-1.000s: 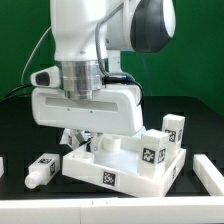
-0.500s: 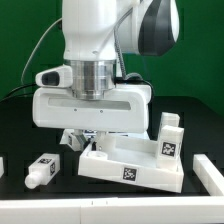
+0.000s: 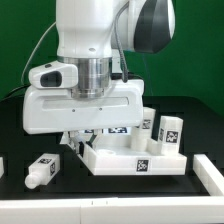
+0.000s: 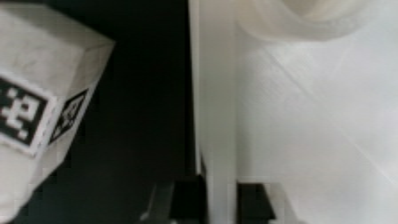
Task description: Assemble square table
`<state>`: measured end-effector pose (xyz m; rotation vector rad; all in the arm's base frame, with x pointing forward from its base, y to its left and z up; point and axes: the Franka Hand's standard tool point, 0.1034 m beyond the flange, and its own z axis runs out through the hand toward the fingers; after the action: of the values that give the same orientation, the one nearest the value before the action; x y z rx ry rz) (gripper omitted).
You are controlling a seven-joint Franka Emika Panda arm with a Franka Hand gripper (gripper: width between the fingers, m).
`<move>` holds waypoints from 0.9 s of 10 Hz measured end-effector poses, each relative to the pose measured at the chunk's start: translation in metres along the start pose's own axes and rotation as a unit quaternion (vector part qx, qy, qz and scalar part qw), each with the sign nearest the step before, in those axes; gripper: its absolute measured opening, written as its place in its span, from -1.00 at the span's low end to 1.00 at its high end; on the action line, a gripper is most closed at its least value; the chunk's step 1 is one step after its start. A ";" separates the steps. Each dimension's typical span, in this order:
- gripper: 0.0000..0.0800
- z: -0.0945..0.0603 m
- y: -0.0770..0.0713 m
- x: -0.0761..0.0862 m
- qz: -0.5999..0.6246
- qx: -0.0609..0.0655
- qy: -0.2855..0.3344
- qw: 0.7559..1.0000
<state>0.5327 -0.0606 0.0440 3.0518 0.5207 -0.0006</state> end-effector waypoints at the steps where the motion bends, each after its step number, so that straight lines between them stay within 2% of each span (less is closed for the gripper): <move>1: -0.86 -0.006 -0.001 0.016 -0.079 -0.002 -0.005 0.997; 2: -0.86 -0.011 0.002 0.035 -0.131 -0.008 -0.004 0.991; 4: -0.86 -0.006 0.006 0.025 -0.178 -0.013 -0.009 0.984; 7: -0.86 -0.006 0.005 0.027 -0.182 -0.017 -0.012 0.983; 8: -0.86 -0.014 -0.007 0.048 -0.210 -0.024 -0.006 0.977; 9: -0.86 -0.020 -0.014 0.073 -0.260 -0.025 0.010 0.965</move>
Offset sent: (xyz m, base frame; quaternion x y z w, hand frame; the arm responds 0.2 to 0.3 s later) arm 0.0000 0.0000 0.0000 0.0000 0.0000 -0.1938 0.9810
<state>0.5966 -0.0223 0.0627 2.7707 1.2788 0.0242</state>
